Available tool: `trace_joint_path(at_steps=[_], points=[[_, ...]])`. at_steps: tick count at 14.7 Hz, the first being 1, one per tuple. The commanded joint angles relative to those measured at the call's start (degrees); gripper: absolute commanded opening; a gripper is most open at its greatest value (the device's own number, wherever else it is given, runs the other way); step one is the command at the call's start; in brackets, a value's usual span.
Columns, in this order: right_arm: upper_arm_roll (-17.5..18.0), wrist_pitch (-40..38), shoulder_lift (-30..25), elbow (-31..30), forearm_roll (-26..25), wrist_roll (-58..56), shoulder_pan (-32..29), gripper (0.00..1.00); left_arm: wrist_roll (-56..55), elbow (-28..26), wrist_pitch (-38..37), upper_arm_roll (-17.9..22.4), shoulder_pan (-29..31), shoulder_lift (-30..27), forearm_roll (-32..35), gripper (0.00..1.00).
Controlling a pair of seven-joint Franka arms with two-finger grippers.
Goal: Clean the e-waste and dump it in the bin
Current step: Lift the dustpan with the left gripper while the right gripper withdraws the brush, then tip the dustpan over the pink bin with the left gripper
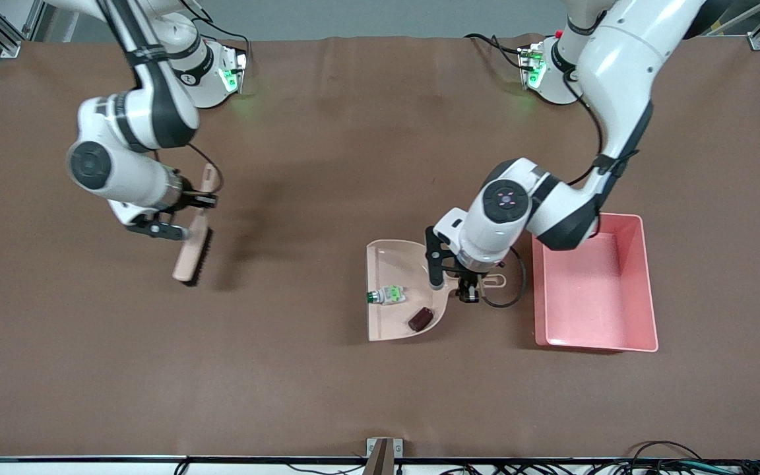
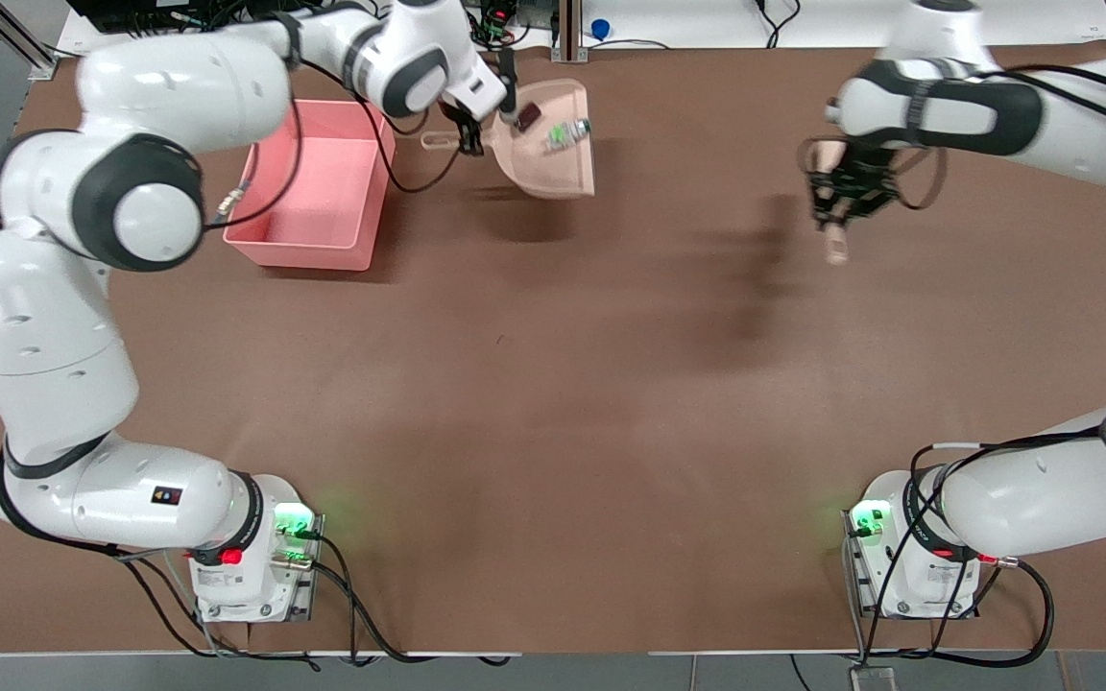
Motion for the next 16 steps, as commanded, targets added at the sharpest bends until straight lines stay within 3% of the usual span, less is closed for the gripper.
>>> trace_joint_path(at_steps=[1,6,10,16], points=[[1.35,6.82,-5.56,-10.61,-2.31,-9.4,-9.67,0.0,1.22,-0.74,-2.73,-5.14,6.32,-3.52,-0.66,0.0],[1.35,17.64,-4.68,-17.48,-3.54,-18.23,-17.79,0.0,3.58,-0.48,-13.09,-7.96,14.5,-8.7,-0.66,0.01],[1.35,24.67,-0.21,-19.25,-3.55,-18.32,-17.88,0.0,12.53,-0.47,-19.08,-10.94,24.77,-11.78,-0.75,0.01],[1.44,28.29,3.05,-20.3,-3.46,-18.23,-17.88,0.0,27.13,-0.74,-21.73,-11.04,35.77,-12.76,0.83,0.0]])
